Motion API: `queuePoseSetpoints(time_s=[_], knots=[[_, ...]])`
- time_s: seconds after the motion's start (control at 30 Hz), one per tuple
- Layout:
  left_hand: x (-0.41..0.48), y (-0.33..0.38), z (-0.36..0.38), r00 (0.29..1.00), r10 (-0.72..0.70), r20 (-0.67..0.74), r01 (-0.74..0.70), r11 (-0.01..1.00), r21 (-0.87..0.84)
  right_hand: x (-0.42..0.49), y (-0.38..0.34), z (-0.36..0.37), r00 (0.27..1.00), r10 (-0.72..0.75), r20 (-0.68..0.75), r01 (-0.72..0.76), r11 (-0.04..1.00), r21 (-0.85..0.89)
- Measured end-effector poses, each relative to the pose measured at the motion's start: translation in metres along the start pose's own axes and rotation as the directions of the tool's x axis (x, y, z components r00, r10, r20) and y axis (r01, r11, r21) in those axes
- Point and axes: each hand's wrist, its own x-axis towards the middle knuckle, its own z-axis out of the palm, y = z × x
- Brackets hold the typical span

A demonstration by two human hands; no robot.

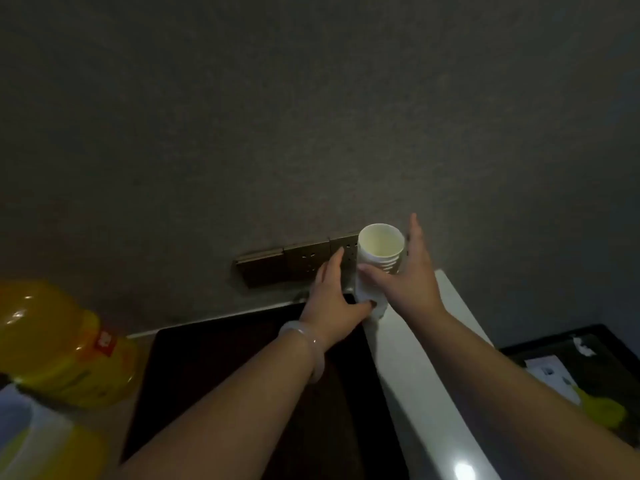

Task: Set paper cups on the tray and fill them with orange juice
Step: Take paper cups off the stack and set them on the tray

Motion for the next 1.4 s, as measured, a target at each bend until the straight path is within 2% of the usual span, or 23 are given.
queuePoseSetpoints(time_s=[0.2, 0.33, 0.6, 0.87, 0.93, 1.0, 1.1, 1.2, 1.4], knots=[[0.042, 0.006, 0.017, 1.0, -0.027, 0.001, 0.027, 0.992, -0.121, 0.017, 0.008, 0.001, 0.993, 0.001, 0.117, -0.009, 0.997, 0.075], [0.048, 0.007, 0.031, 1.0, -0.006, 0.017, 0.01, 0.976, -0.217, 0.015, 0.012, 0.001, 0.995, -0.024, 0.093, 0.018, 0.998, 0.056], [0.039, 0.015, 0.033, 0.999, 0.035, -0.029, -0.042, 0.954, -0.297, 0.011, 0.008, -0.005, 0.998, -0.054, 0.035, 0.052, 0.998, 0.045], [0.006, 0.044, 0.0, 0.964, 0.194, -0.181, -0.249, 0.897, -0.364, -0.004, -0.041, -0.014, 0.986, -0.169, 0.01, 0.166, 0.976, 0.138], [-0.011, 0.044, -0.014, 0.94, 0.231, -0.25, -0.306, 0.896, -0.321, -0.012, -0.055, -0.016, 0.986, -0.166, 0.029, 0.155, 0.963, 0.222], [-0.027, 0.038, -0.027, 0.913, 0.265, -0.309, -0.333, 0.923, -0.192, -0.022, -0.066, -0.015, 0.987, -0.137, 0.083, 0.102, 0.936, 0.338], [-0.054, 0.029, -0.047, 0.897, 0.276, -0.345, -0.296, 0.955, -0.006, -0.04, -0.074, -0.006, 0.975, -0.104, 0.197, -0.004, 0.878, 0.479], [-0.079, 0.017, -0.064, 0.897, 0.285, -0.337, -0.261, 0.958, 0.115, -0.061, -0.079, 0.009, 0.955, -0.104, 0.277, -0.048, 0.869, 0.493], [-0.12, -0.01, -0.094, 0.924, 0.224, -0.31, -0.167, 0.965, 0.2, -0.094, -0.085, 0.038, 0.914, -0.114, 0.388, -0.081, 0.889, 0.45]])
